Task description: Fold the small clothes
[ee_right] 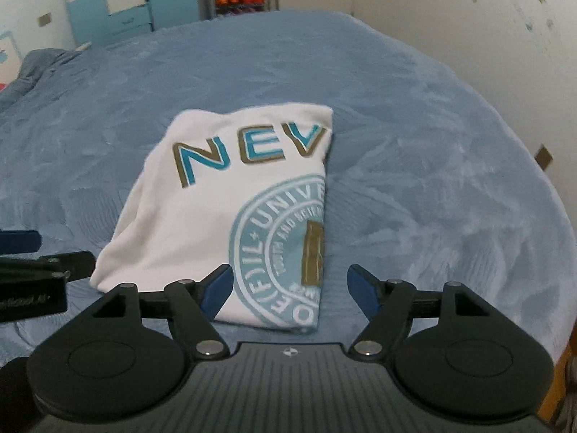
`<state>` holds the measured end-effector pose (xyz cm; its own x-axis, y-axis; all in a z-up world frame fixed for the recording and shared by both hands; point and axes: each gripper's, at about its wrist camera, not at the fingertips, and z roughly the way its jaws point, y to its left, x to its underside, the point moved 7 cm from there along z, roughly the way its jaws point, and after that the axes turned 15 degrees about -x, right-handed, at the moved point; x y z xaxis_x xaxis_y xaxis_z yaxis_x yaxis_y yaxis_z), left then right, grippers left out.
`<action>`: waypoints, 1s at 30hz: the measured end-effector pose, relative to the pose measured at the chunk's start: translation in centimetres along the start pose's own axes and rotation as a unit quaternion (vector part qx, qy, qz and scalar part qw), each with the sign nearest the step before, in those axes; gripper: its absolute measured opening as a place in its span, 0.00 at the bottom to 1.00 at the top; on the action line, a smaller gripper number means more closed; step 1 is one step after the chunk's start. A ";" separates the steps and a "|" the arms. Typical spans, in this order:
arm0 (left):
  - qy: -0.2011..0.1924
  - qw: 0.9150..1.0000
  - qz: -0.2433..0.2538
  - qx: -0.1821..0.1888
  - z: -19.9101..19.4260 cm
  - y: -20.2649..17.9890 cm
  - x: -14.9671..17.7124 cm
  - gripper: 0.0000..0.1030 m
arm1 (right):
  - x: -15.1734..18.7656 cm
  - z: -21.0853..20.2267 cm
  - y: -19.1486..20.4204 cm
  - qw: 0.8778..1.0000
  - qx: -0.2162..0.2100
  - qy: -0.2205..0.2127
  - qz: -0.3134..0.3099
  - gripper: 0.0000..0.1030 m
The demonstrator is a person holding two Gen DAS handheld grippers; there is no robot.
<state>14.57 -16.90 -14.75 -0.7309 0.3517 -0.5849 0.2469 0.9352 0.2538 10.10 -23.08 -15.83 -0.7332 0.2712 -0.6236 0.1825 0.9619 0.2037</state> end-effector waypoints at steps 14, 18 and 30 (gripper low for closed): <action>0.044 0.998 -0.030 0.017 1.2 -0.4 2.0 0.69 | 1.1 1.5 -0.5 0.999 0.021 0.022 -0.017 0.82; 0.048 0.998 -0.023 0.022 1.6 -0.9 2.2 0.69 | 1.3 1.8 0.0 0.999 0.022 0.029 -0.030 0.82; 0.035 0.999 -0.025 0.018 0.4 -0.2 1.9 0.69 | 0.5 0.5 0.7 0.999 0.021 0.018 -0.039 0.82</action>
<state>13.37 -16.36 -16.22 -0.7857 0.3016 -0.5400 0.2300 0.9529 0.1977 10.24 -22.25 -16.35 -0.7687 0.1943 -0.6093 0.1502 0.9809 0.1234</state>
